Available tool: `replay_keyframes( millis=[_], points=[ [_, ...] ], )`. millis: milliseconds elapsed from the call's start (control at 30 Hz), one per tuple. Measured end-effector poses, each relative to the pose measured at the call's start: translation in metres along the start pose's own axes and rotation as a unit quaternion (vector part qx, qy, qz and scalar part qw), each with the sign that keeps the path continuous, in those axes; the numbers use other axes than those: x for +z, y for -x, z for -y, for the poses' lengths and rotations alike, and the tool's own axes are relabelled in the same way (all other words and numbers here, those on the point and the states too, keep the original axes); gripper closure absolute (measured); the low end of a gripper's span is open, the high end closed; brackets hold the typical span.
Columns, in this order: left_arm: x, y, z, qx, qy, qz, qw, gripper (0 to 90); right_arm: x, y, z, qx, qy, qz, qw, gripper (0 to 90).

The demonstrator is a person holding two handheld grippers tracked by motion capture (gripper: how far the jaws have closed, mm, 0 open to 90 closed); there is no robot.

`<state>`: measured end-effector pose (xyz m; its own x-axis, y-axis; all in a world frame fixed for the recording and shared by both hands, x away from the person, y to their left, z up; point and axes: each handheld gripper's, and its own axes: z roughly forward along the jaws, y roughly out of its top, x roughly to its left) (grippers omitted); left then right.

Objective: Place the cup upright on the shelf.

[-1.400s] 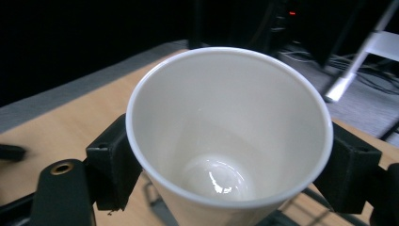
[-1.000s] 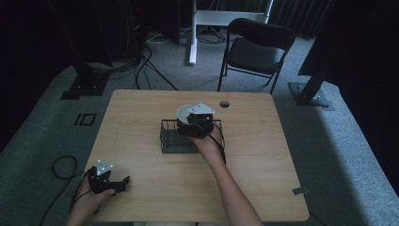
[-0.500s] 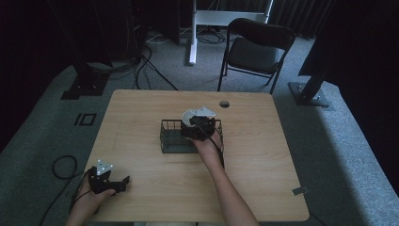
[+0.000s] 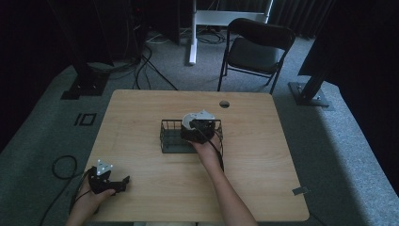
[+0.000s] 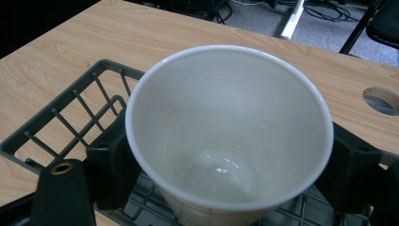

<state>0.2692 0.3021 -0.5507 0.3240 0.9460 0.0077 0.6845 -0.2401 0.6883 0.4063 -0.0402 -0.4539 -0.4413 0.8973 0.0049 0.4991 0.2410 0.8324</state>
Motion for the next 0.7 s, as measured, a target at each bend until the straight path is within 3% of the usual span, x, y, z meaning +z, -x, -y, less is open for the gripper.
replay_keyframes(
  millis=[200,367,533,700],
  points=[
    [0.0,0.0,0.0,0.0,0.0,0.0,1.0,1.9,0.0,0.002,0.001,0.008,0.003,-0.004,1.0,19.7],
    [0.0,0.0,0.0,0.0,0.0,0.0,1.0,1.9,-0.002,0.006,0.0,0.021,0.005,-0.027,0.9994,13.0],
    [0.0,0.0,0.0,0.0,0.0,0.0,1.0,1.9,-0.007,0.006,0.0,0.014,0.011,-0.047,0.9987,11.8],
    [0.0,0.0,0.0,0.0,0.0,0.0,1.0,1.9,-0.012,0.008,0.001,0.004,0.013,-0.047,0.9988,11.6]
  ],
)
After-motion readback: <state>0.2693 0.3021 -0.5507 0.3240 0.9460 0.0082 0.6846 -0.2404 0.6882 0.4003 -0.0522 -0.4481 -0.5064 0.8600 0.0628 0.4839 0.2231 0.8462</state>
